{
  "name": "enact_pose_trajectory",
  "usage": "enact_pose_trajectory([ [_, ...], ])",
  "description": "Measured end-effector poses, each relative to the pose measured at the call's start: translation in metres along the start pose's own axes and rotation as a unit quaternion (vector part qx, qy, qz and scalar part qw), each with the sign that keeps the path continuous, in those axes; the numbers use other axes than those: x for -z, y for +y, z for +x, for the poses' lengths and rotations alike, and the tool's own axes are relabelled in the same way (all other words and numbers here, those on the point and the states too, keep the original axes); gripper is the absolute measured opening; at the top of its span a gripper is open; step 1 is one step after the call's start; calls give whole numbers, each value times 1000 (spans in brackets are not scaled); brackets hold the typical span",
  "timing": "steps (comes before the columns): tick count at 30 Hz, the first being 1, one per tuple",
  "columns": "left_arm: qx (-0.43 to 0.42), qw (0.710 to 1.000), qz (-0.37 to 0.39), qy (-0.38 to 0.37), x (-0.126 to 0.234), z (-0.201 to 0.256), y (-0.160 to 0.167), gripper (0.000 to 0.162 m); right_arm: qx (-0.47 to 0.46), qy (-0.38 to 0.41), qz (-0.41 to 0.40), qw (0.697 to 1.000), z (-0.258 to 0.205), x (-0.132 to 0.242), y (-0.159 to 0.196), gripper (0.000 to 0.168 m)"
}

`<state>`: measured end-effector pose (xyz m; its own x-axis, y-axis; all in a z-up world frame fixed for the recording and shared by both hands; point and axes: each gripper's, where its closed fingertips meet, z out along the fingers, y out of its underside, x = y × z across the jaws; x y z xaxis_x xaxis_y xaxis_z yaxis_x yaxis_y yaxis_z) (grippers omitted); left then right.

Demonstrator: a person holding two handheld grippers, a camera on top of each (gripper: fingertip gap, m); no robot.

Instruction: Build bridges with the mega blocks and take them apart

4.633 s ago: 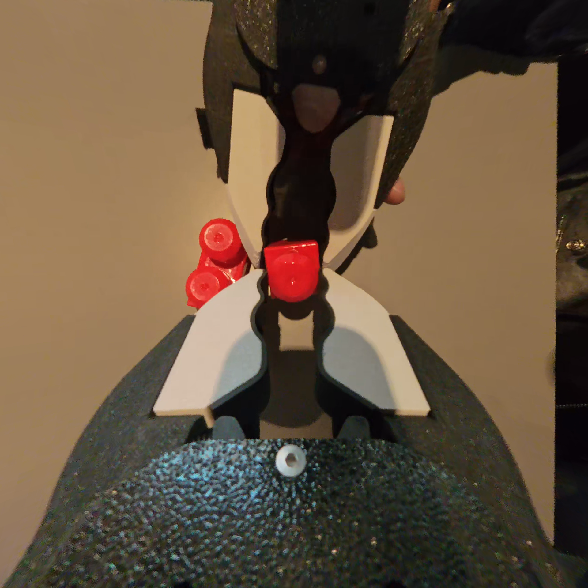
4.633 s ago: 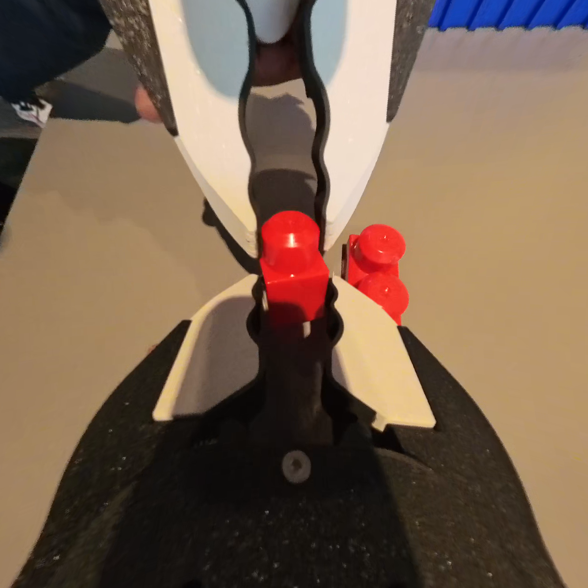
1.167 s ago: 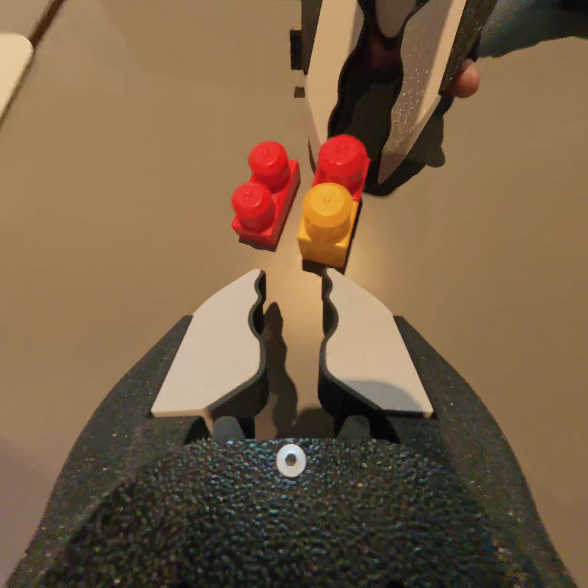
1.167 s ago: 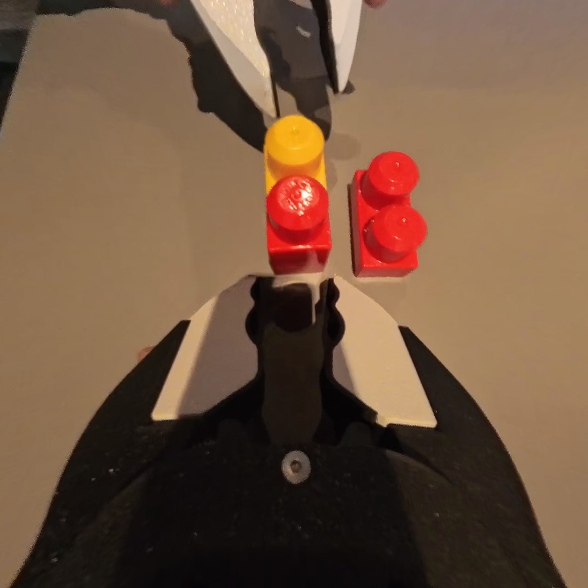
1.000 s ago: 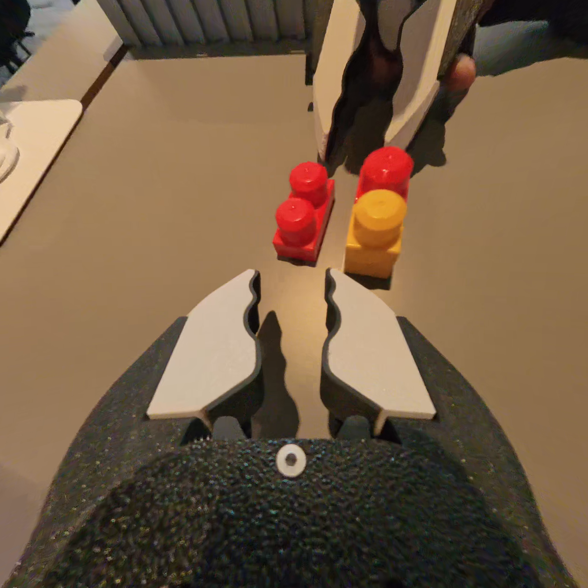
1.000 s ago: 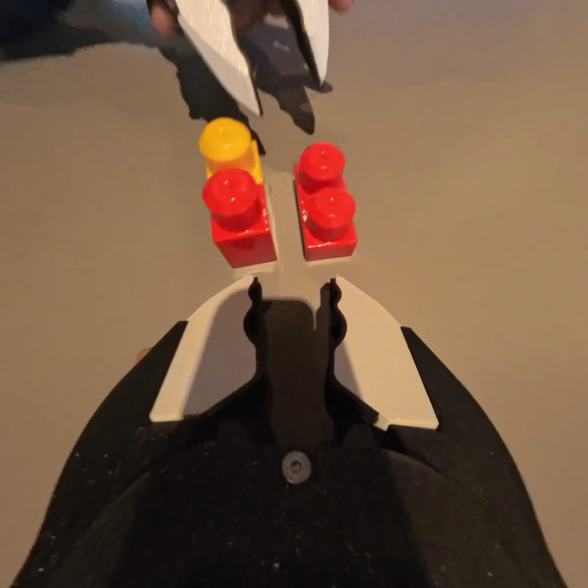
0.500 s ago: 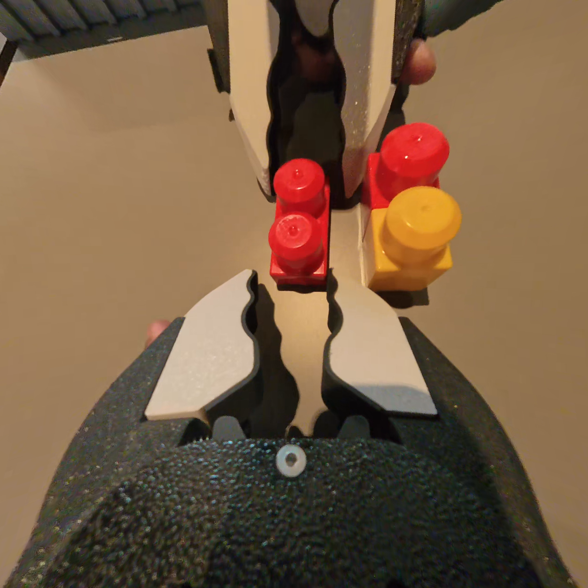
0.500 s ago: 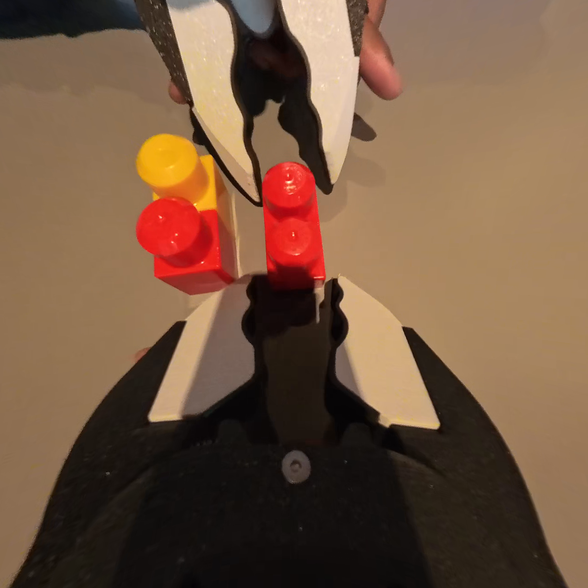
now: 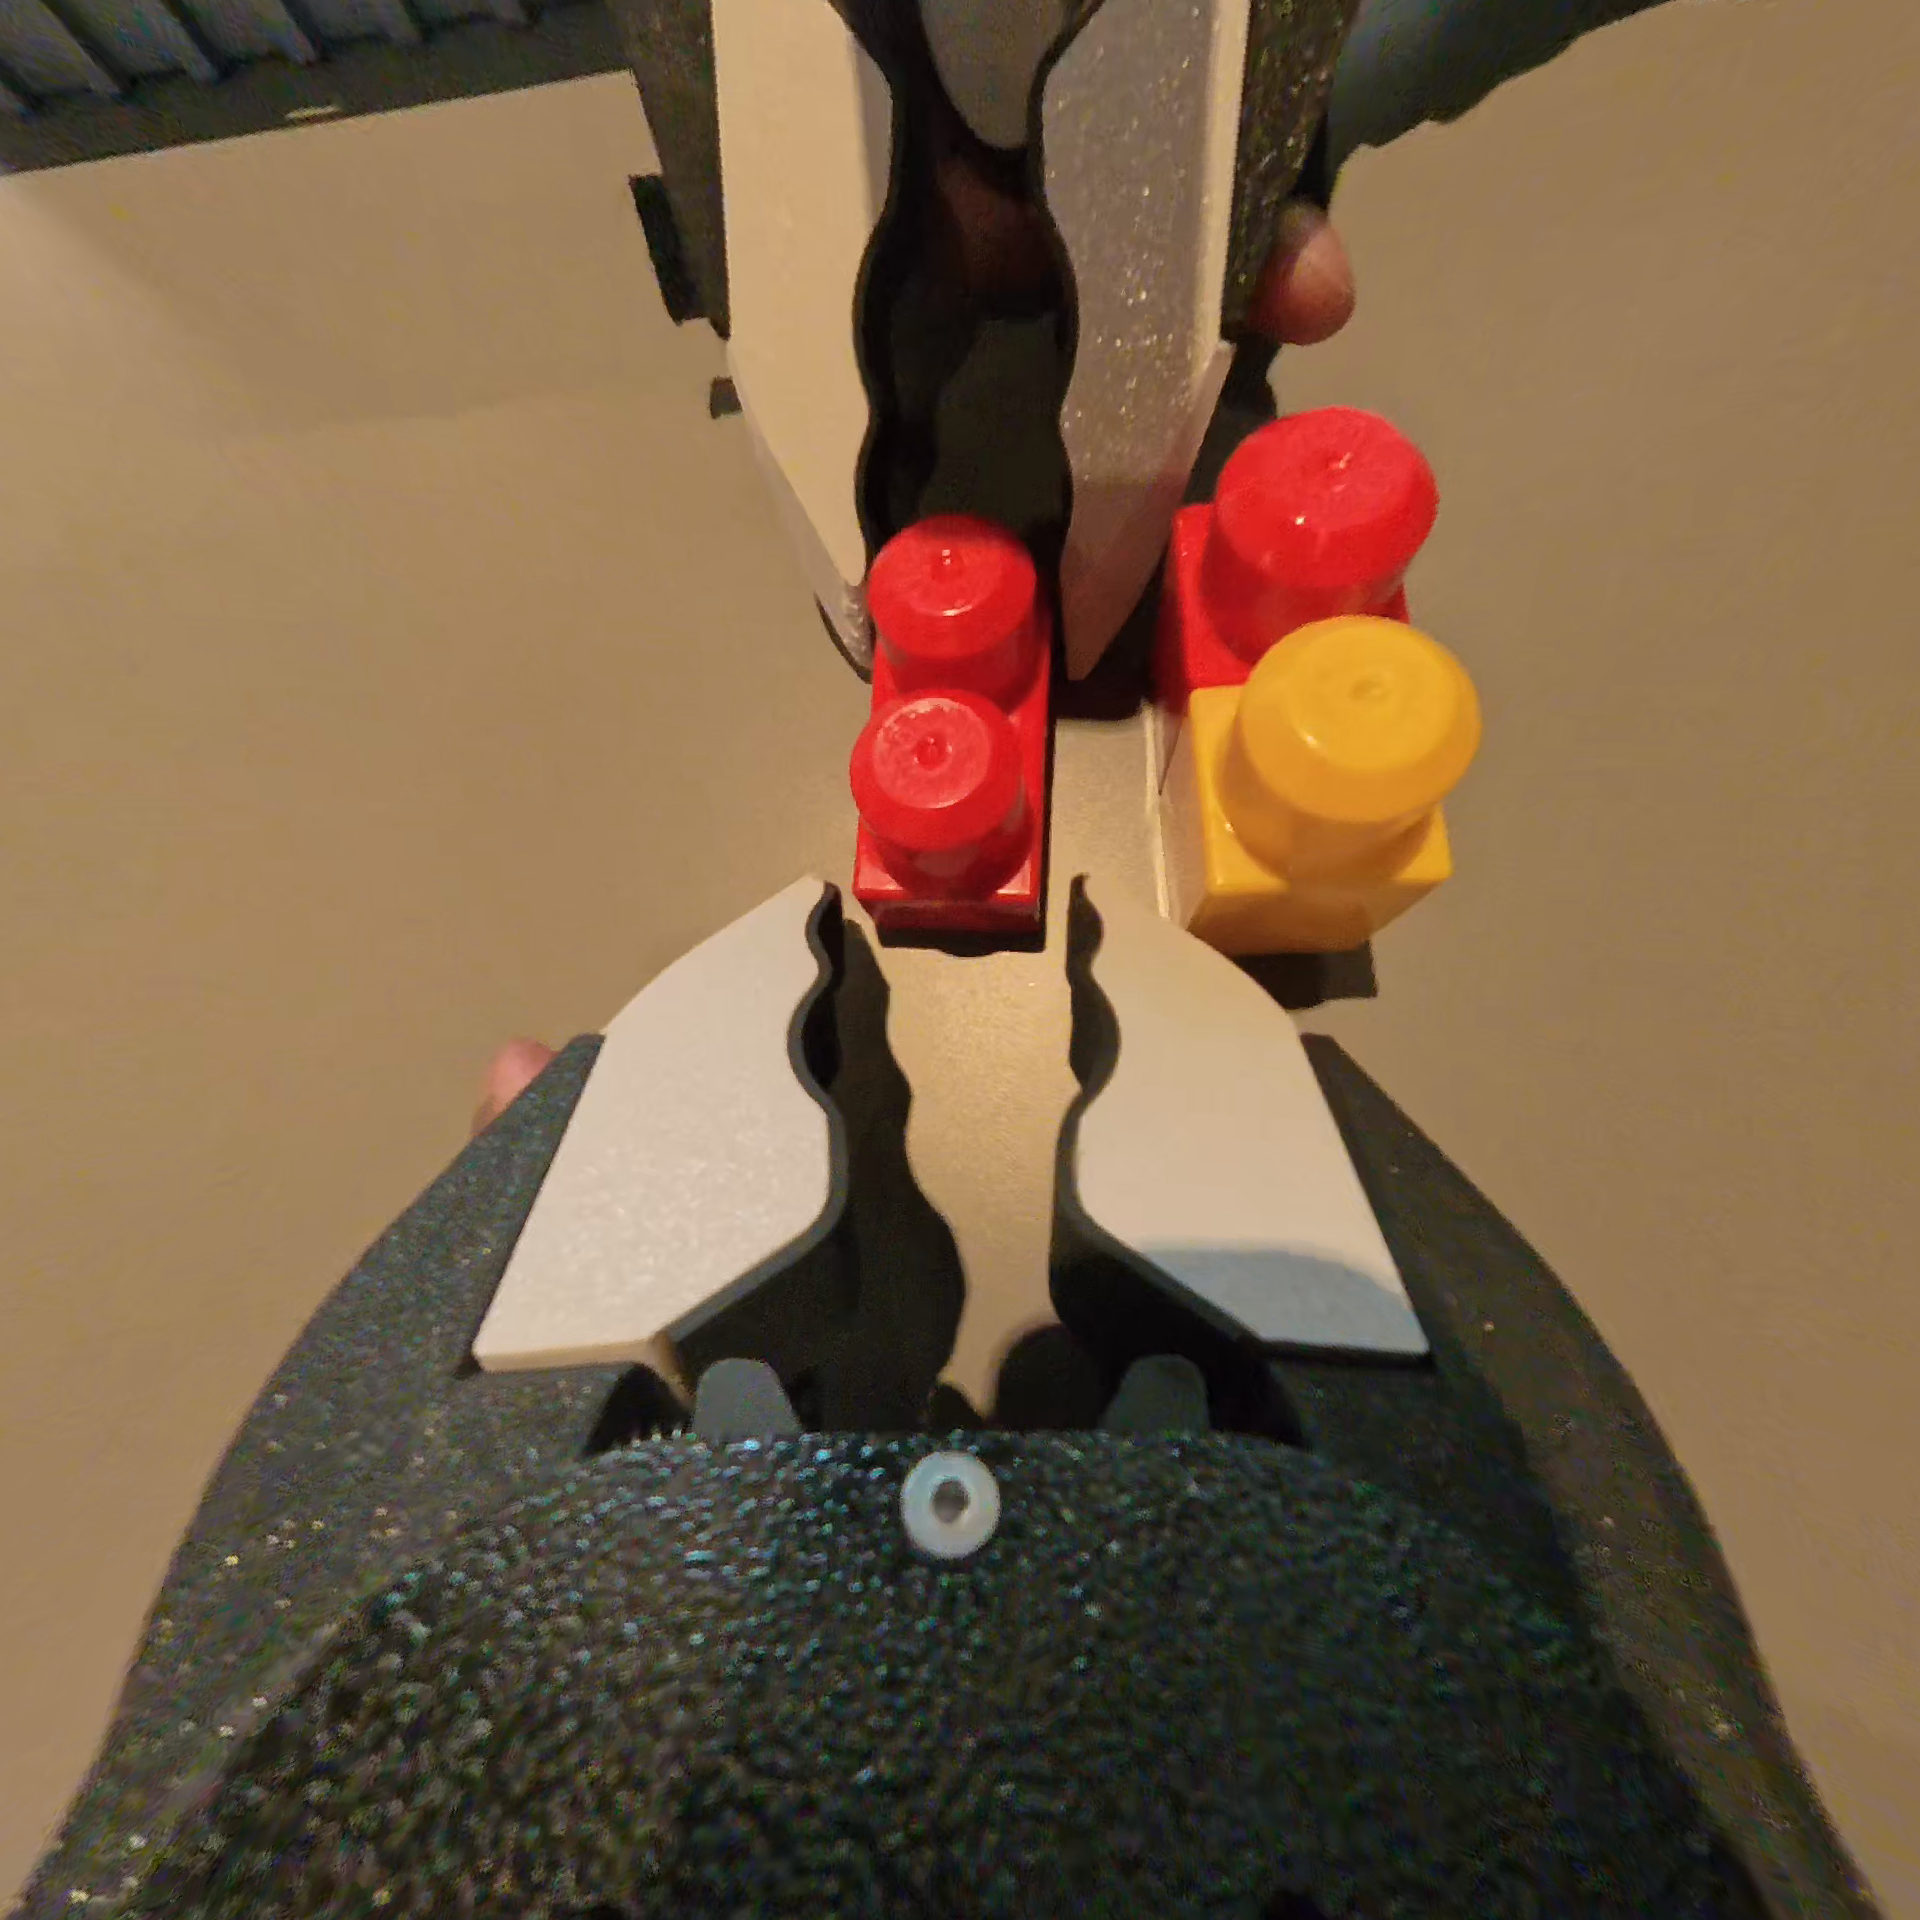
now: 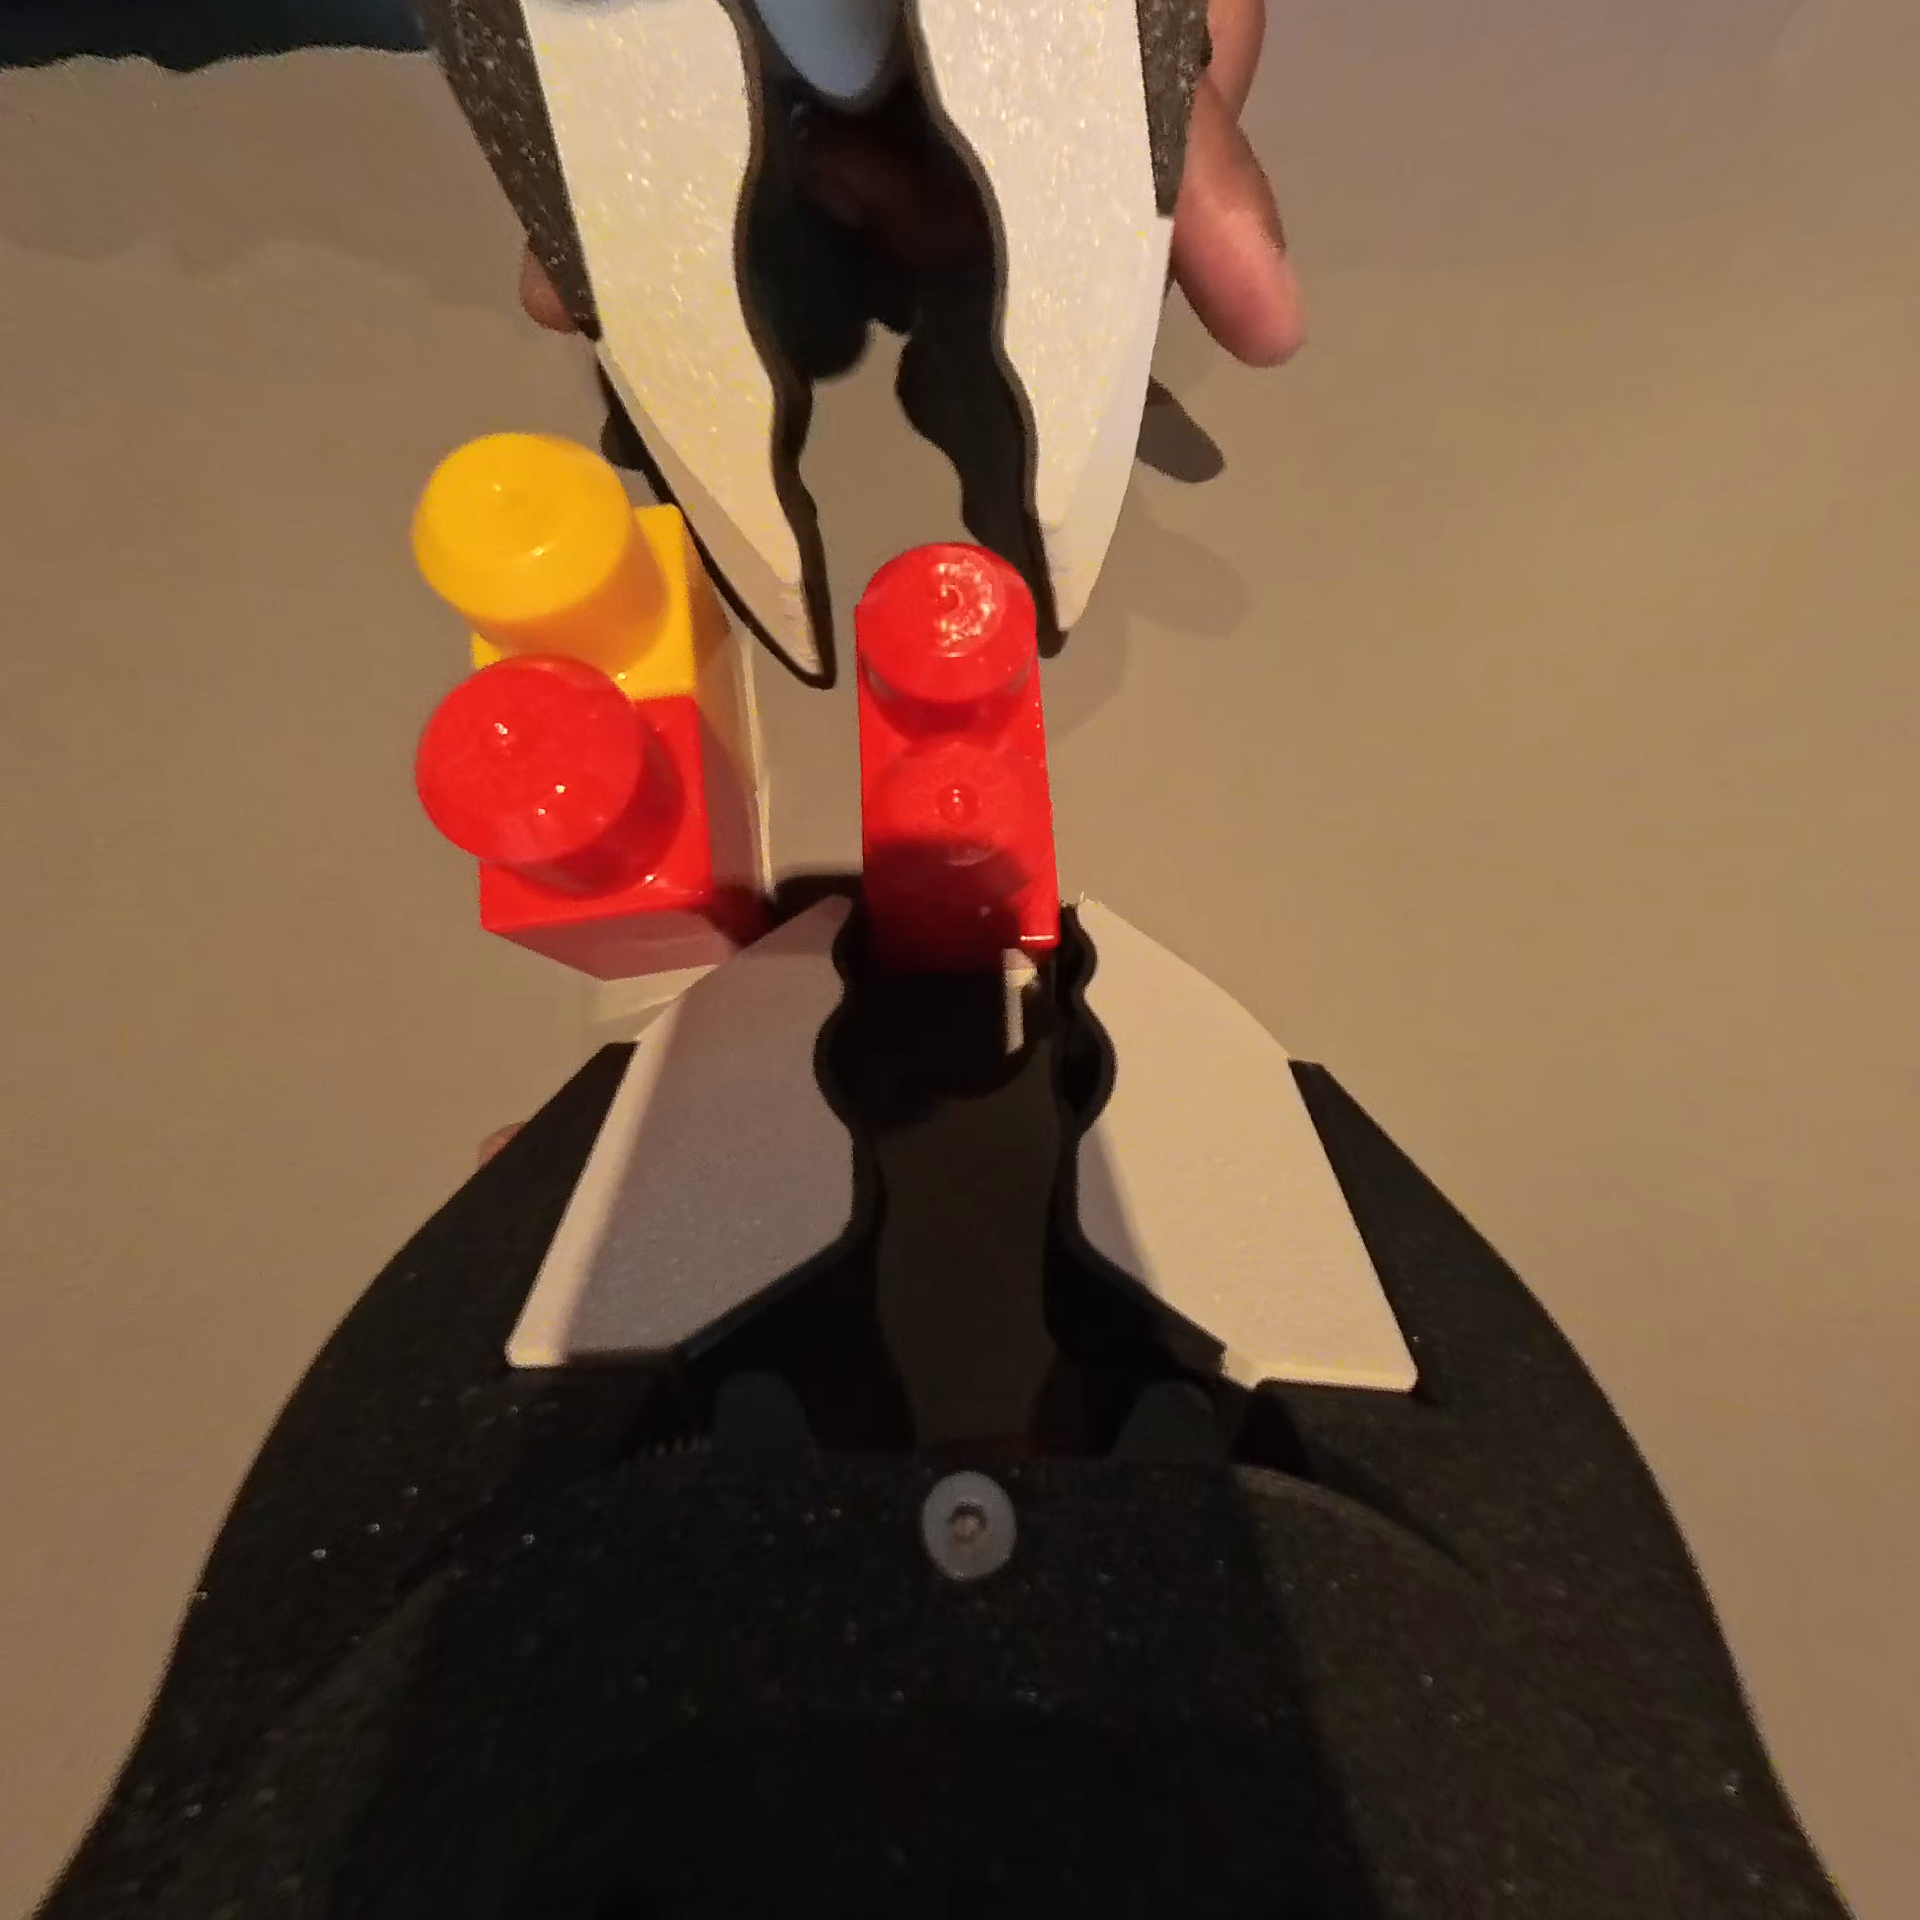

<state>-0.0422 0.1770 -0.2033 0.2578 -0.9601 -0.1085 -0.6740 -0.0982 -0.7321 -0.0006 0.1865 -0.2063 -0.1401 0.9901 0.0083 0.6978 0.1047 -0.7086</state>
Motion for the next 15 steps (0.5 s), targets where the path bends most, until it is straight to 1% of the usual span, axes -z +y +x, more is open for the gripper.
enact_pose_trajectory([
  [2,9,1000,-7,8,-1,0,1,41,0,-1,0,1000,0,0,0,36],
  [4,13,1000,-10,13,-2,0,1,33,1,-2,0,1000,-1,0,0,36],
  [6,14,1000,-10,12,-3,-1,0,33,1,-2,0,1000,-1,0,0,36],
  [8,14,1000,-8,7,-2,-2,0,33,2,-1,0,1000,0,0,0,36],
  [10,4,1000,-1,-18,-1,-7,-1,32,3,16,5,1000,5,0,-2,35],
  [13,3,998,22,-51,4,-18,-6,32,9,45,41,998,16,4,-12,35],
  [15,13,997,49,-55,9,-22,-12,32,9,49,81,995,20,11,-22,35],
])
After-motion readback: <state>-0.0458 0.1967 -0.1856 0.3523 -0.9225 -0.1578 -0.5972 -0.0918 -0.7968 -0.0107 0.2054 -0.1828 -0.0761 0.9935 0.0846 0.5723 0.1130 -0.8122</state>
